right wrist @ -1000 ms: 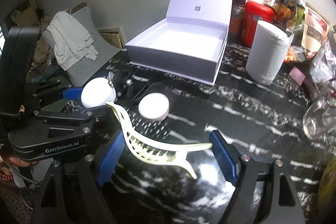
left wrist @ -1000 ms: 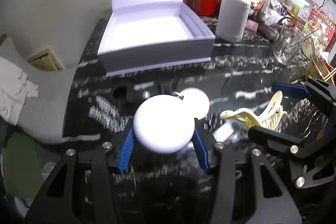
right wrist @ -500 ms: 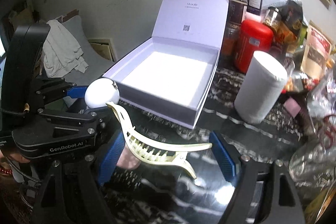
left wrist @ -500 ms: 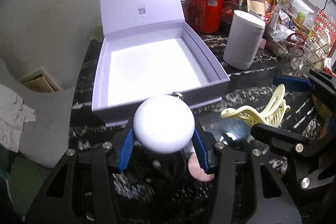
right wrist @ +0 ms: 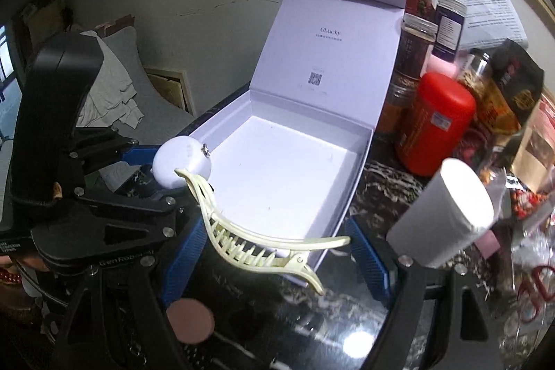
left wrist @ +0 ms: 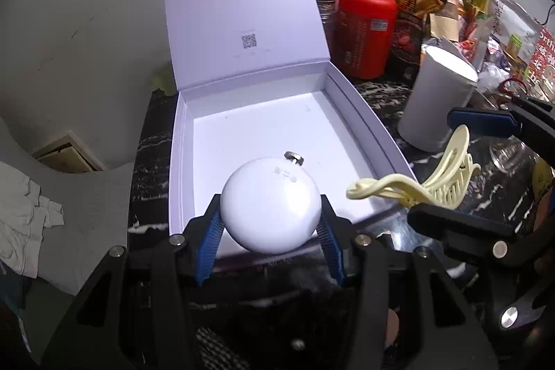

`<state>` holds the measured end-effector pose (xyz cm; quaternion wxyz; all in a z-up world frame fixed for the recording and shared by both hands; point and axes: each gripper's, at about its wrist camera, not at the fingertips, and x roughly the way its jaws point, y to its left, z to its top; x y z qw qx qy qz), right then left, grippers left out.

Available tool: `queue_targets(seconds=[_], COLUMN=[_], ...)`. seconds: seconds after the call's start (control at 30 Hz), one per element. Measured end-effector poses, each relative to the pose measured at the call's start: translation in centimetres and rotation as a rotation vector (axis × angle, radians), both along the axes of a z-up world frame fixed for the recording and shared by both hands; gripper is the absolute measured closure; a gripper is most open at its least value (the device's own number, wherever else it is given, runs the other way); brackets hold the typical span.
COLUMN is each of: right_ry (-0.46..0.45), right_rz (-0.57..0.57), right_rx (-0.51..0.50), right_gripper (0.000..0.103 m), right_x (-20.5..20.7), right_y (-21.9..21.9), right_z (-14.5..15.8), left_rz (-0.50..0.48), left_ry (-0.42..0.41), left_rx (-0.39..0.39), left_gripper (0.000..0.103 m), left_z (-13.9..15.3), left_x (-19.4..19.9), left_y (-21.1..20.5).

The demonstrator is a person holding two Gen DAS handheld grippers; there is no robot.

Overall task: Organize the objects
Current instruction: 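Carry the white ball with the left gripper into the white box while the right gripper carries the clip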

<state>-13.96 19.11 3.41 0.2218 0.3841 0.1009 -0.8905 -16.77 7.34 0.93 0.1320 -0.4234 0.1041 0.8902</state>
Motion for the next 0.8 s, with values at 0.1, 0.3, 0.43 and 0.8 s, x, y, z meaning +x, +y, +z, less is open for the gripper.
queue_targets(seconds=[0.1,0.3,0.43,0.8], right_ry=[-0.006,-0.020,-0.018,-0.030], right_rz=[0.008,0.004,-0.002,-0.044], right_rx=[-0.005,-0.030,-0.025,-0.043], right_gripper=[0.020,0.020,0.020,0.020], right_x=[-1.2,-3.4,-4.5,-9.1], right_y=[-0.5,-1.0,-1.2,-1.3], right_z=[-0.2,-0.8,-1.2,-1.7], left_rz=[0.008,0.025,0.049,0.115], left_ry=[0.007,0.011,0.005,-0.001], left_rx=[-0.003,-0.004,0.015,0.032], left_gripper=[0.053,0.053,0.053,0.053], left_z=[0.0,-0.4,-0.8,-1.8], left_x=[-1.2,-3.3,-4.6,-8.4], left_y=[-0.1,-0.5,-0.9,-1.0])
